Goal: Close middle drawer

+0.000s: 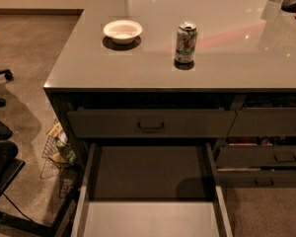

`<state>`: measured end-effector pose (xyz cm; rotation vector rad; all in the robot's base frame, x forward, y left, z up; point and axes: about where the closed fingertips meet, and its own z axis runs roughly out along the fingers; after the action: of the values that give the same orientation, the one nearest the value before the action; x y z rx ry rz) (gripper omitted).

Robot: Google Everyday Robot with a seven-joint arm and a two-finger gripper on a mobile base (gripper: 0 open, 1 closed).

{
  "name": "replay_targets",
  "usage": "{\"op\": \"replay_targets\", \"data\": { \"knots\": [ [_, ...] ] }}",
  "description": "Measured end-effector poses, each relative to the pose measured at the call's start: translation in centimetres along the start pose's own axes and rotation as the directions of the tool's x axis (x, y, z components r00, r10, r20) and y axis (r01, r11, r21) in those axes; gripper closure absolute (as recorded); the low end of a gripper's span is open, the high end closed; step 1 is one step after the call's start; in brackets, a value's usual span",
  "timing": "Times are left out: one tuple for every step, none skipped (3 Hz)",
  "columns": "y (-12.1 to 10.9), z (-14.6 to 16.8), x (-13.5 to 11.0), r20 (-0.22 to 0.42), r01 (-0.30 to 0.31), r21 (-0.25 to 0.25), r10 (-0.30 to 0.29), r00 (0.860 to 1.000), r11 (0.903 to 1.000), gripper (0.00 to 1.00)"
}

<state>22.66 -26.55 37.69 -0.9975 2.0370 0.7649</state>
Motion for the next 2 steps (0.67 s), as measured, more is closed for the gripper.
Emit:
{"op": "replay_targets", "data": {
  "knots": [
    [-2.58, 2.4, -1.24, 0.042, 0.029, -0.004, -0.028, 0.999, 0.9996, 1.0],
    [-2.54, 2.39, -1.22, 0.042, 0.029, -0.004, -0.028, 0.999, 0.9996, 1.0]
  ]
}}
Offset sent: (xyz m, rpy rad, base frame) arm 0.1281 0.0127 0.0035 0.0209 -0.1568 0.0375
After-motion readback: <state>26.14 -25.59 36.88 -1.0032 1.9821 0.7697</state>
